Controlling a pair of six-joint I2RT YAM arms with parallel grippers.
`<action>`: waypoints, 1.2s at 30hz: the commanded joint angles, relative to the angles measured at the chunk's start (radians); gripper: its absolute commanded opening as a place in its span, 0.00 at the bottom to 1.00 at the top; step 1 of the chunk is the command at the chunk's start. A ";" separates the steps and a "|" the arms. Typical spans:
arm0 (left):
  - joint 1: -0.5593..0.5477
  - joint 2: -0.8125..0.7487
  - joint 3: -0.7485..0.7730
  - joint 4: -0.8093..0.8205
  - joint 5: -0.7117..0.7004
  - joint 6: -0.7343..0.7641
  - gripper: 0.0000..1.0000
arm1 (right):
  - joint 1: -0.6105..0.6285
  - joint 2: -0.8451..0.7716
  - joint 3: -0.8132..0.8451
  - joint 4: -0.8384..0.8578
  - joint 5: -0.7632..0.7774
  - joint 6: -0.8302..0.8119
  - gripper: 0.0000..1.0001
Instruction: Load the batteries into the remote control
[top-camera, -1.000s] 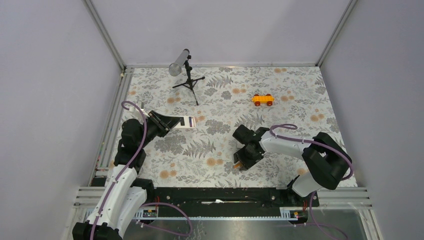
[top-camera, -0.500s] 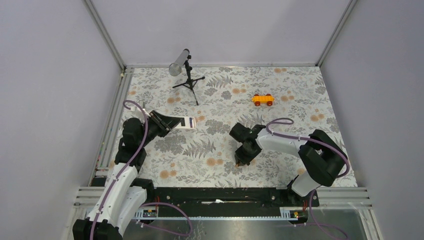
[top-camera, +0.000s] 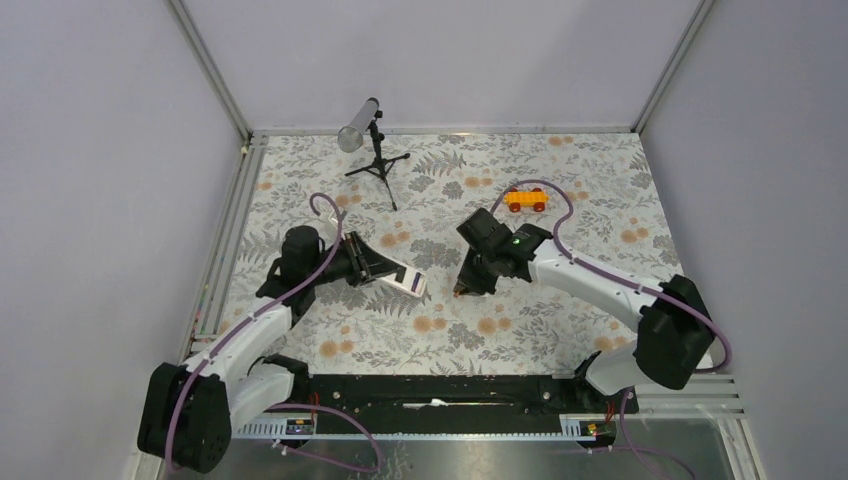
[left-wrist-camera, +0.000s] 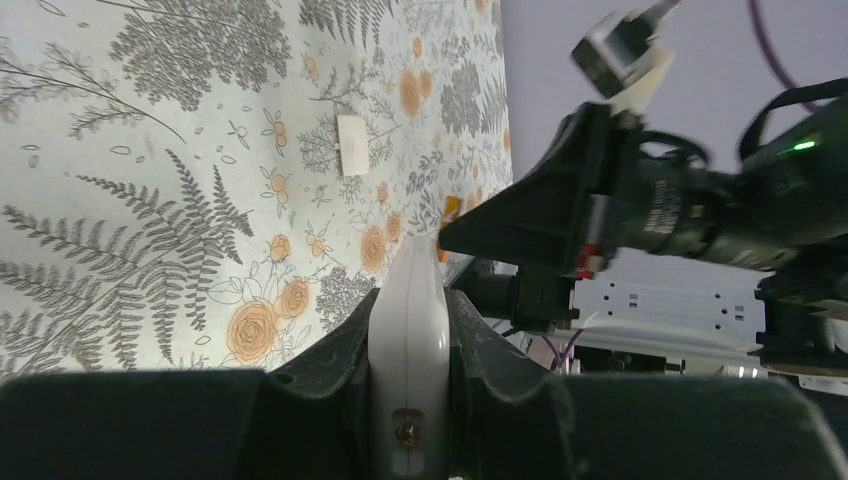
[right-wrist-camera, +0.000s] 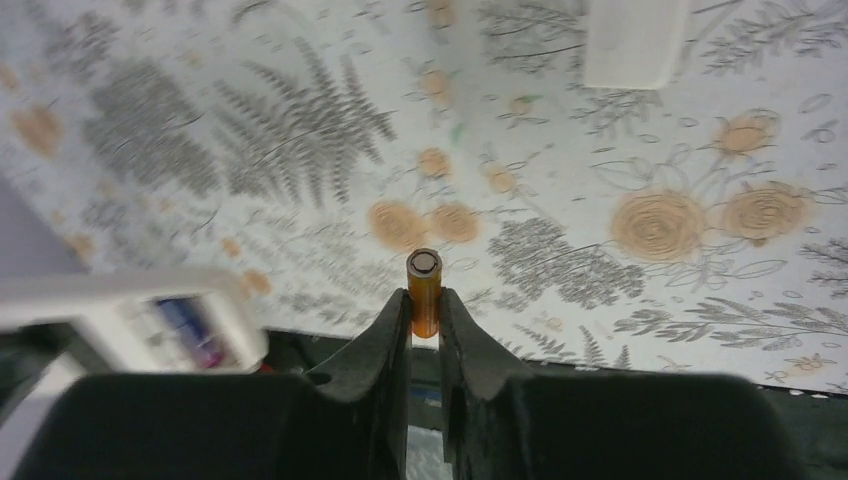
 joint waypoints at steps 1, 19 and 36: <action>-0.029 0.056 0.040 0.146 0.079 -0.016 0.00 | -0.020 -0.061 0.104 0.002 -0.170 -0.133 0.10; -0.048 0.145 0.089 0.114 0.166 -0.052 0.00 | -0.020 0.031 0.193 0.022 -0.494 -0.039 0.08; -0.048 0.144 0.108 0.092 0.167 -0.070 0.00 | -0.020 0.051 0.125 0.053 -0.511 0.021 0.09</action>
